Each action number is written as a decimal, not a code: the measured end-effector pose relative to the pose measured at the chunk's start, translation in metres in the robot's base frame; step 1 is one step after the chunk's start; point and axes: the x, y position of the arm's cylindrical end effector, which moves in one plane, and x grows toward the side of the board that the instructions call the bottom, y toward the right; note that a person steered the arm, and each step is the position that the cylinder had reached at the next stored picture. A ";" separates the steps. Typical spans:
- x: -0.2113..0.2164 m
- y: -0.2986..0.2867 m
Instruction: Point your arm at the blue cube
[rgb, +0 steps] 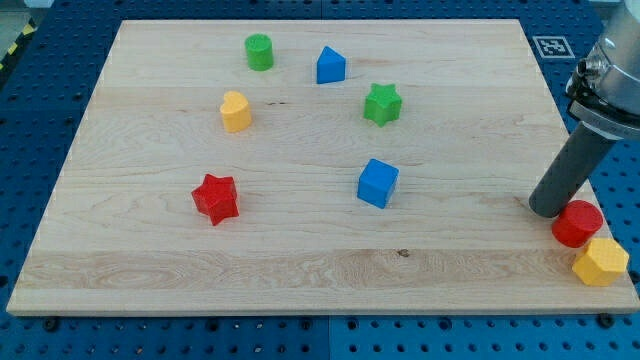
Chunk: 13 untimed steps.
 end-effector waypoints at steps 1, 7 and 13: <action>0.000 0.003; -0.019 -0.011; 0.006 -0.073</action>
